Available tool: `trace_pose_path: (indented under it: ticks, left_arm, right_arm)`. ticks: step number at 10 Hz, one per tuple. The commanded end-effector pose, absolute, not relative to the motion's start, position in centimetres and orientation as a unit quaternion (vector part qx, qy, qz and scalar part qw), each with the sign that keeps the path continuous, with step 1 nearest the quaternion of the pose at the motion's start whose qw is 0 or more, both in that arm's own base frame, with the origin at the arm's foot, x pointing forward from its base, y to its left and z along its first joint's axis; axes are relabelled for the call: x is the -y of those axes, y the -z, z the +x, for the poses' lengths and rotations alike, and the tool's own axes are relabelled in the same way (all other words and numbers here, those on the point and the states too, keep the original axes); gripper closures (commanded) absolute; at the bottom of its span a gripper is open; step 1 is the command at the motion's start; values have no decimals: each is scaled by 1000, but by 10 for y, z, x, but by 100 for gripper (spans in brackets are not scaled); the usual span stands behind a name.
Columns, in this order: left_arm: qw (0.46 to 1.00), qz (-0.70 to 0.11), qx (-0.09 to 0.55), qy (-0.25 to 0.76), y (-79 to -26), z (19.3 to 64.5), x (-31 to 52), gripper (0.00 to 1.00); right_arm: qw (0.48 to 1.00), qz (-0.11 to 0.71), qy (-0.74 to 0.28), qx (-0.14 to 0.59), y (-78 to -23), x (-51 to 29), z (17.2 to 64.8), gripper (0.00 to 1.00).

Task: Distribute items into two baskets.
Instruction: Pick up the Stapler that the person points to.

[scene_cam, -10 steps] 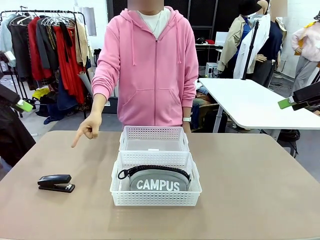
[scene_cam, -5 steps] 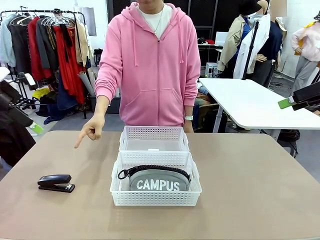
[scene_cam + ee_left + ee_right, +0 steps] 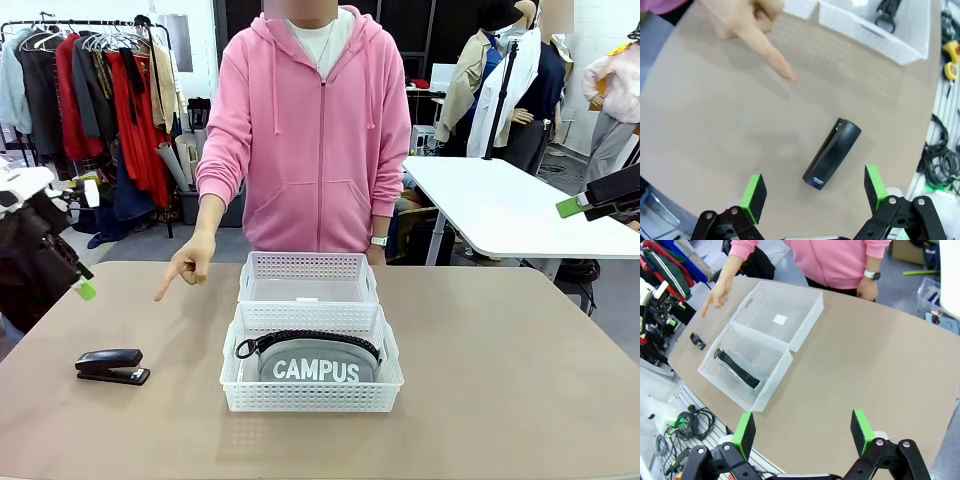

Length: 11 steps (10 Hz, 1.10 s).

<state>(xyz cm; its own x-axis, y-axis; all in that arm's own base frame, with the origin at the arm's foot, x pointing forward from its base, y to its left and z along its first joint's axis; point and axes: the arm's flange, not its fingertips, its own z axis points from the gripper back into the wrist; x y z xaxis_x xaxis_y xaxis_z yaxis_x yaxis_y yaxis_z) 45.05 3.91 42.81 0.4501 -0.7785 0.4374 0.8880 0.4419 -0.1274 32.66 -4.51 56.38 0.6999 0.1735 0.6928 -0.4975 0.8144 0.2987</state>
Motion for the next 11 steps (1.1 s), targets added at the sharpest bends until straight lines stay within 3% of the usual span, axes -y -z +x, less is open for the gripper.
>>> trace_pose_path:
  ticks: [1,3,6,11]
  left_arm:
    - [808,-125,165,552,-414,441,-35,0]
    - [784,-103,168,589,-403,432,-24,0]
    - [753,-83,124,640,-388,417,-14,0]
    - [707,-127,61,693,-390,410,-15,0]
  right_arm:
    - [892,236,-185,339,-564,46,326,0]
    - [892,236,-185,339,-564,46,326,0]
    - [892,236,-185,339,-564,46,326,0]
    - [892,236,-185,339,-564,46,326,0]
